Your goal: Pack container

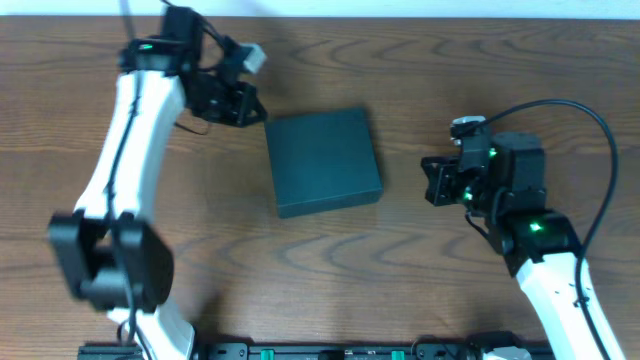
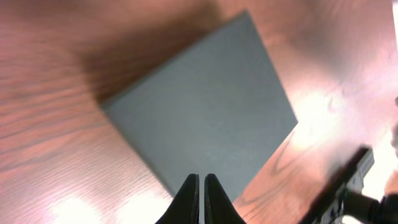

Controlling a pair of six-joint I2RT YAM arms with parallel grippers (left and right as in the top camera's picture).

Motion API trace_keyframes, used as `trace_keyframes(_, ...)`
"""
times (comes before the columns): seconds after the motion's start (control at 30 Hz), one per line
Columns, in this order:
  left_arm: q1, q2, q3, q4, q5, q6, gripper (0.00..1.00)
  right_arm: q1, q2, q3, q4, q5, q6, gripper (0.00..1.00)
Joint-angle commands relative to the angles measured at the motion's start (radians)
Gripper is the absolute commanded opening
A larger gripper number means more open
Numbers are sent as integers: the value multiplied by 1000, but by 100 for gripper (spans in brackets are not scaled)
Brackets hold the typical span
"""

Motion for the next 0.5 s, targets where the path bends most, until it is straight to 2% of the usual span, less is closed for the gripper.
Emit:
trace_keyframes(0.0,27,-139,25,-42,-112,-85,6,-52,-10,13,-9,-124,-61,1)
trace_keyframes(0.13,31,-339,25,-122,-215,-131,6,-78,-21,14,-12,-213,-96,1)
trace_keyframes(0.33,30,-595,25,-154,-262,-166,6,-80,-69,18,-24,-234,-137,1)
trace_keyframes(0.37,30,-645,25,-157,-276,-166,6,-80,-82,18,-24,-234,-136,8)
trace_keyframes(0.4,30,-678,25,-158,-290,-166,6,-80,-89,18,-24,-233,-136,26)
trace_keyframes(0.43,30,-710,25,-162,-295,-165,12,-80,-93,18,-24,-233,-136,49)
trace_keyframes(0.47,30,-724,25,-167,-295,-166,23,-80,-96,18,-26,-233,-136,58)
